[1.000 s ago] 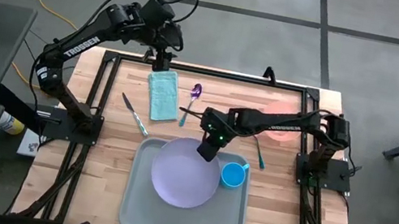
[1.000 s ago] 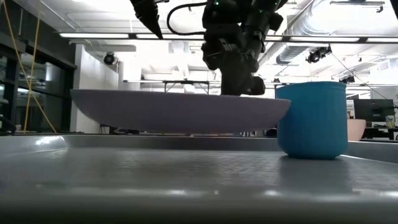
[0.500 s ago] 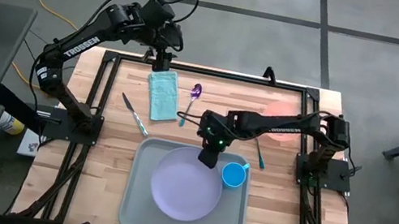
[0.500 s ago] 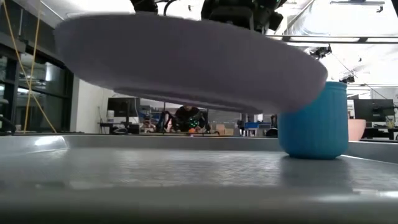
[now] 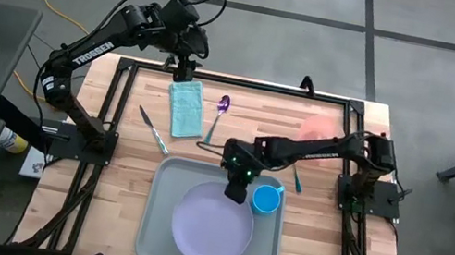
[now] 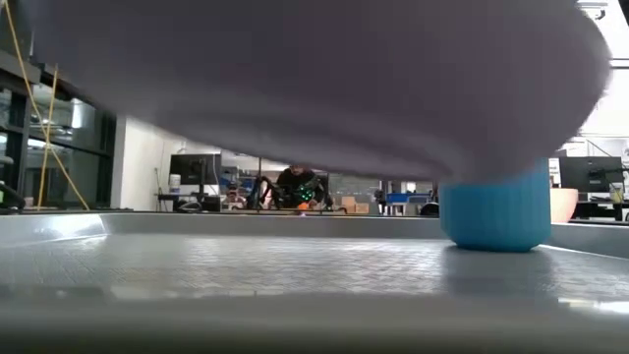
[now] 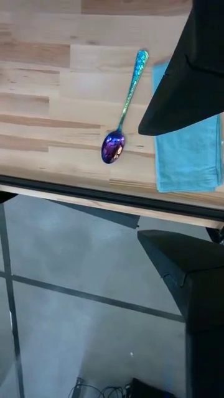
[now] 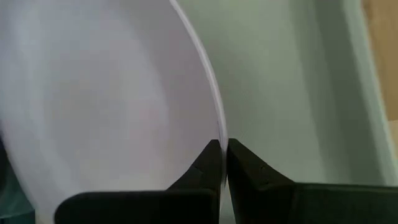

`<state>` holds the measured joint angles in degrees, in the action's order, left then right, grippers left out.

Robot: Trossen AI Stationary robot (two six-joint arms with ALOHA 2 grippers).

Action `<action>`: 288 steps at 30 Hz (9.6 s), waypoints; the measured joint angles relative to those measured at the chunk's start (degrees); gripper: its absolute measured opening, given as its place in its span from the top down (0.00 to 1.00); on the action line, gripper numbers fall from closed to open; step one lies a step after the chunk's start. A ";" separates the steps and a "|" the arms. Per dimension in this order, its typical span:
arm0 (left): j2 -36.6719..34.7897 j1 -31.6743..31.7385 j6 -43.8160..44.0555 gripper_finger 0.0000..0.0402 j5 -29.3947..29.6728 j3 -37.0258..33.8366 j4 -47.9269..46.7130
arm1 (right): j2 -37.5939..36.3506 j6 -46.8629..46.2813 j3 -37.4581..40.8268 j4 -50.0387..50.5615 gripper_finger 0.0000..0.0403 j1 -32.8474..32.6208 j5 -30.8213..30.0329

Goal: Set up tray
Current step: Put the purple plate on the gray tray to the bottom of the blue mug, then put the orange bowl on top of the purple plate on the gray tray

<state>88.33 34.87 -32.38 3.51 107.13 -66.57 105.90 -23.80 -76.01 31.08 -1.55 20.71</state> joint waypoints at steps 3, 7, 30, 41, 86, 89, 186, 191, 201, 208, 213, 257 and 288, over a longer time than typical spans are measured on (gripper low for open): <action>0.00 0.00 -0.18 0.27 -0.02 0.00 0.02 | 0.92 -0.03 0.00 -0.05 1.00 -0.67 -0.22; 0.00 0.00 -0.37 0.27 -0.13 -0.01 0.01 | 1.35 -0.62 0.00 1.13 1.00 -1.13 -1.69; 0.00 0.00 -0.53 0.27 -0.50 -0.02 -0.47 | 2.91 -2.15 0.00 5.04 1.00 -3.44 -3.72; 0.00 0.00 -0.79 0.27 -0.63 -0.02 -0.86 | 4.93 -2.12 0.00 5.14 1.00 -3.50 -2.51; 0.00 0.00 -0.74 0.27 -0.55 -0.06 -1.14 | 5.47 6.79 0.00 13.45 1.00 -3.22 -4.50; 0.00 0.00 -0.76 0.27 -0.55 -0.06 -1.11 | 5.47 6.81 0.00 12.89 1.00 -3.22 -4.42; 0.00 0.00 0.72 0.27 -0.31 -0.06 -2.12 | -13.61 7.79 0.00 35.30 0.50 44.66 -19.34; 0.00 0.00 0.73 0.27 -0.31 -0.06 -2.24 | -11.30 7.41 0.00 35.31 0.50 44.66 -18.68; 0.00 0.00 0.78 0.27 -0.29 -0.06 -2.69 | -10.22 3.88 0.00 38.50 0.50 44.64 -19.30; 0.00 0.00 1.65 0.27 -0.28 -0.06 -2.64 | -10.22 -3.56 0.00 38.72 0.50 42.94 -20.93; 0.00 0.00 1.82 0.27 0.43 -0.06 -2.62 | -10.22 -8.50 0.00 38.64 0.50 40.27 -23.72; -0.07 0.07 -2.25 0.27 4.71 -0.06 -5.27 | -25.48 -24.58 34.27 13.70 0.73 34.11 -16.67; -0.11 0.07 -1.84 0.27 4.29 -0.06 -5.31 | -27.83 -9.27 -0.70 31.70 1.00 27.29 -20.35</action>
<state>88.23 34.94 -34.22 7.79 107.07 -71.88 78.07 -33.07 -76.71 62.77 25.74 0.36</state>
